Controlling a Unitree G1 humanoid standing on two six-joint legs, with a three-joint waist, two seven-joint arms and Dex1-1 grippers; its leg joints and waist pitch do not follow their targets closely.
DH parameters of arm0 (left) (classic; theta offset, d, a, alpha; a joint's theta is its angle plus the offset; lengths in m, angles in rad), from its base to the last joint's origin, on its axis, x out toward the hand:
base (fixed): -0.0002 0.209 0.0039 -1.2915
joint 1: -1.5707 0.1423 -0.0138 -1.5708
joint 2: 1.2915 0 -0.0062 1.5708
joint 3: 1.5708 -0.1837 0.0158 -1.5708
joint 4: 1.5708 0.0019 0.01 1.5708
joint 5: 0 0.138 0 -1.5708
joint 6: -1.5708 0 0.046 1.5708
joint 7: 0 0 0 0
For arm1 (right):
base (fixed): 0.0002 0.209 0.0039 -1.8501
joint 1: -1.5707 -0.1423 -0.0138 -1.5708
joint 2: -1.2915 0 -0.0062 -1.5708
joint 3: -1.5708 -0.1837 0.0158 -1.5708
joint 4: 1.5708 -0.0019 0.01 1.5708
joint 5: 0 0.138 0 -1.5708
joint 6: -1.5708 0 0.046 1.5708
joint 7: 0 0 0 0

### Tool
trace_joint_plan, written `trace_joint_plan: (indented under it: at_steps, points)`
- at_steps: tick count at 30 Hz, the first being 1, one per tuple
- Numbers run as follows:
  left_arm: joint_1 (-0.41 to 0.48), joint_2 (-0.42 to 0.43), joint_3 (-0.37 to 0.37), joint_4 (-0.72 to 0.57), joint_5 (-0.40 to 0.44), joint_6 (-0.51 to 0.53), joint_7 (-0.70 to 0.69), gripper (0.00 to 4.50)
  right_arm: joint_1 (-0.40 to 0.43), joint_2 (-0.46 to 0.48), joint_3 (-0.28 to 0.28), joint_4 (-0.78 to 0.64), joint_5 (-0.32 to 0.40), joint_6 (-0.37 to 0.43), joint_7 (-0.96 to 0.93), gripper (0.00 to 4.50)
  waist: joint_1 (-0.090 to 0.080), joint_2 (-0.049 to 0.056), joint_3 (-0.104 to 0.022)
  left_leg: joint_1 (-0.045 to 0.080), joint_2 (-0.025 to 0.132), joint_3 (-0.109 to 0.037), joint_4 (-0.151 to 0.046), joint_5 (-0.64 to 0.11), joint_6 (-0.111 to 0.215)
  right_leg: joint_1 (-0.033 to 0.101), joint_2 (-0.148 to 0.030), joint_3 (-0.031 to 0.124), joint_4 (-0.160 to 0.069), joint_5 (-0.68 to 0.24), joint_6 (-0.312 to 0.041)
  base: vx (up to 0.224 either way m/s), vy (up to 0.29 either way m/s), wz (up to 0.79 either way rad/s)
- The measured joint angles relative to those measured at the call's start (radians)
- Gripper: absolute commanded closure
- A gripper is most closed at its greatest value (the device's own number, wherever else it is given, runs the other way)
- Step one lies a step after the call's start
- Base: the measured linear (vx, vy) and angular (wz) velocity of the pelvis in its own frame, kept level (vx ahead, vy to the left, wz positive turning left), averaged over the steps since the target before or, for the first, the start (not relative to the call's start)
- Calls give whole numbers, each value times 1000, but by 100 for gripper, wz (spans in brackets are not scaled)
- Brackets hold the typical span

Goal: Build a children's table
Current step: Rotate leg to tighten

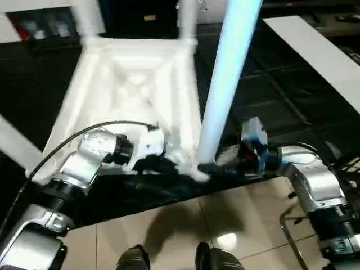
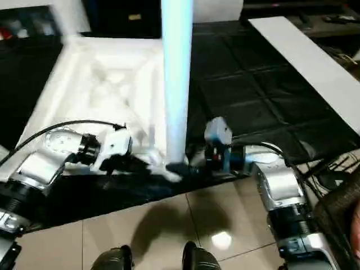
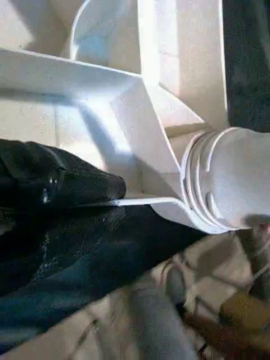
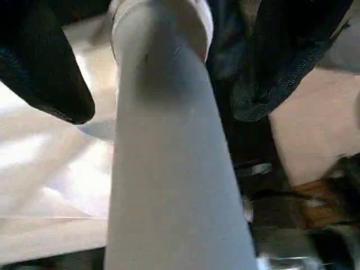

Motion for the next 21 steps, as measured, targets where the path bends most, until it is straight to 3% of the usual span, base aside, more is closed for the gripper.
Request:
trace_joint_plan:
  at_steps: [4, 10, 14, 15, 21]
  points:
    - [-23, 13, -25, 30, -9, -35, -69, 450, -51, -16, 25, 49, 5, 2, 90, 45, 2, -1, 0, 0, 0, 0, 1, 0, 0, 0, 0, 0, 1, 0, 0, 0, 0, 0]
    - [-41, 8, -41, 53, -10, -70, -104, 450, -61, -22, 67, 83, 5, 1, 176, 103, 10, -2, 0, -1, 0, 0, 1, 0, 1, 0, 0, 0, 1, 0, 0, 0, 0, 0]
    - [-52, 3, -47, 72, -9, -86, -106, 450, -68, -33, 79, 92, 5, -4, 219, 119, 16, -3, 0, -1, 0, 0, 2, 0, 1, 0, 0, 0, 1, 0, 0, 0, 0, 0]
    - [-53, 3, -48, 73, -9, -86, -106, 450, -69, -34, 79, 93, 4, -5, 223, 147, 16, -3, 0, -1, 1, 0, 2, 0, 1, 0, 0, 0, 1, 0, 0, 0, 0, 0]
    - [-54, 1, -49, 81, -9, -100, -107, 450, -91, -34, 80, 124, 3, -19, 244, 198, 20, -3, 0, 0, 1, 0, 2, 0, 1, 0, 0, 0, 2, 0, 0, 0, 0, 0]
